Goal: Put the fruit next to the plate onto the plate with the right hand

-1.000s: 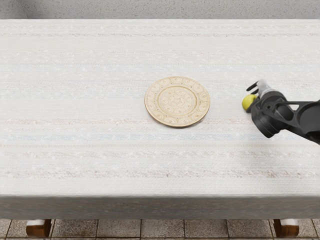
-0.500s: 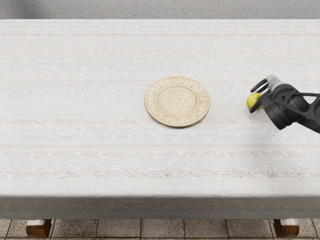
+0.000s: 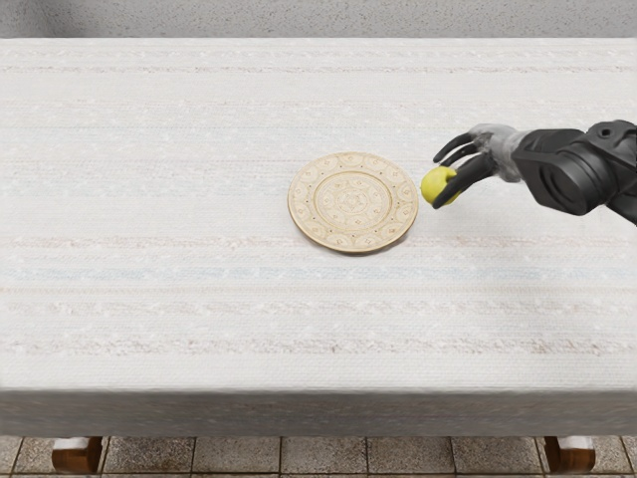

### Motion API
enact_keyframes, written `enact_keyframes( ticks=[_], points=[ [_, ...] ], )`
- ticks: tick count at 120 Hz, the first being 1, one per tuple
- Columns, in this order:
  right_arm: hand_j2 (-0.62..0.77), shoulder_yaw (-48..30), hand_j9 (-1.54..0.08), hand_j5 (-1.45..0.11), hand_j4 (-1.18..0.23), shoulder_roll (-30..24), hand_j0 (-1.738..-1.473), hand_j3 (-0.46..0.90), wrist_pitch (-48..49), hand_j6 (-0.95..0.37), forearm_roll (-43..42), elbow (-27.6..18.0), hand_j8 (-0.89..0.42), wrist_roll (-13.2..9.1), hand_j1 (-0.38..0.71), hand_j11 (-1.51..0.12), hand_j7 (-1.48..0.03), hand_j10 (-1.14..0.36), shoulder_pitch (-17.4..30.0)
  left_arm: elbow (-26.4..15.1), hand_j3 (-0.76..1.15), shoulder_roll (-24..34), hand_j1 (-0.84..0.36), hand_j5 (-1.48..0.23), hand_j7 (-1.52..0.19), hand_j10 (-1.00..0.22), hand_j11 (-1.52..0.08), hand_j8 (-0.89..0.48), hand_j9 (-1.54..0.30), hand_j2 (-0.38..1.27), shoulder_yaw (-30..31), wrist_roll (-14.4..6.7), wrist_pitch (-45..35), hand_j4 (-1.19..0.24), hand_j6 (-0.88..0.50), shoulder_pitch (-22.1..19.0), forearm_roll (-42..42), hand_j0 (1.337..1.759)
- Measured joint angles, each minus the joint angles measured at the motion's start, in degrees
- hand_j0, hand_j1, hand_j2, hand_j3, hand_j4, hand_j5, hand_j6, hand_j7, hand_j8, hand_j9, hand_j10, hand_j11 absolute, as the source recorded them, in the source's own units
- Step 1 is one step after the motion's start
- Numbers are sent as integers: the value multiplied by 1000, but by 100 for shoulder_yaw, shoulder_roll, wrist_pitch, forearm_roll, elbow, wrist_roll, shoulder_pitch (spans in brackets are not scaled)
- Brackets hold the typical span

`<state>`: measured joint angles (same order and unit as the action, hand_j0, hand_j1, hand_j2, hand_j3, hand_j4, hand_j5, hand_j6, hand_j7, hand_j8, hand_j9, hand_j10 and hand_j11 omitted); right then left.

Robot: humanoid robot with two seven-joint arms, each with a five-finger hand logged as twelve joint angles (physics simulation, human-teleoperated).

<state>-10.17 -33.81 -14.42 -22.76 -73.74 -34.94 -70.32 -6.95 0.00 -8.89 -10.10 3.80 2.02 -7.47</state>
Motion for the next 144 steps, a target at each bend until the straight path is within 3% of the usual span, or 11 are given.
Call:
enact_keyframes(
  ticks=[9,22,45,55,72,84,98,108,118,130,144],
  points=[
    [501,-185,-1112,-1136,-791,195,-1656,0,216,-552,95,27,-481,-6,226,-1122,-1069,-733,-3,0,0,0,58,-316,-316,-243,-316,-243,-316,49,0,0,0,-243,-243,0,0,1658],
    [618,-336,-1114,-1133,-791,609,-1658,1,353,-549,156,189,-467,-8,273,-1118,-1068,-714,-5,0,0,0,58,-316,-316,-243,-316,-243,-316,49,0,0,-2,-243,-243,0,0,1658],
    [597,-422,-1102,-1117,-796,1202,-1658,0,479,-495,162,638,-414,-8,346,-1104,-1065,-724,-6,1,0,0,58,-316,-316,-243,-316,-243,-316,49,1,0,-2,-243,-243,0,0,1658],
    [457,-494,-1010,-1022,-742,1277,-1658,0,491,-529,155,702,-412,-7,331,-1012,-986,-697,-4,1,0,0,58,-316,-316,-243,-316,-243,-316,49,1,0,-2,-243,-243,0,0,1658],
    [209,-650,-658,-664,-489,1319,-1658,0,454,-382,150,742,-322,-6,131,-659,-646,-466,5,1,0,0,58,-316,-316,-243,-316,-243,-316,49,1,0,-2,-243,-243,0,0,1658],
    [124,-706,-430,-434,-320,1328,-1658,0,430,-255,150,750,-218,-6,-30,-431,-423,-307,8,1,0,0,58,-316,-316,-243,-316,-243,-316,49,1,0,-2,-243,-243,0,0,1658],
    [66,-794,-271,-273,-202,1303,-1658,0,427,-166,153,713,-145,-6,-143,-271,-267,-195,19,0,0,0,58,-316,-316,-243,-316,-243,-316,49,1,0,-2,-243,-243,0,0,1658],
    [41,-1331,-202,-203,-152,1032,-1658,0,669,-127,183,432,-113,-6,-193,-202,-199,-146,248,0,0,0,58,-316,-316,-243,-316,-243,-316,49,1,0,-2,-243,-243,0,0,1658],
    [24,-2210,-156,-157,-118,551,-1658,0,1590,-102,516,64,-93,-6,-225,-156,-154,-115,784,0,0,0,58,-316,-316,-243,-316,-243,-316,49,1,0,-2,-243,-243,0,0,1658],
    [11,-2831,-117,-118,-89,-185,-1658,0,3053,-79,1312,-154,-74,-6,-253,-117,-116,-87,1285,1,0,0,58,-316,-316,-243,-316,-243,-316,49,1,0,-2,-243,-243,0,0,1658],
    [3,-3096,-89,-89,-68,-1446,-1658,0,4325,-62,2737,-210,-59,85,-274,-89,-88,-66,1984,0,0,0,58,-316,-316,-243,-316,-243,-316,49,1,0,-2,-243,-243,0,0,1658]
  ],
)
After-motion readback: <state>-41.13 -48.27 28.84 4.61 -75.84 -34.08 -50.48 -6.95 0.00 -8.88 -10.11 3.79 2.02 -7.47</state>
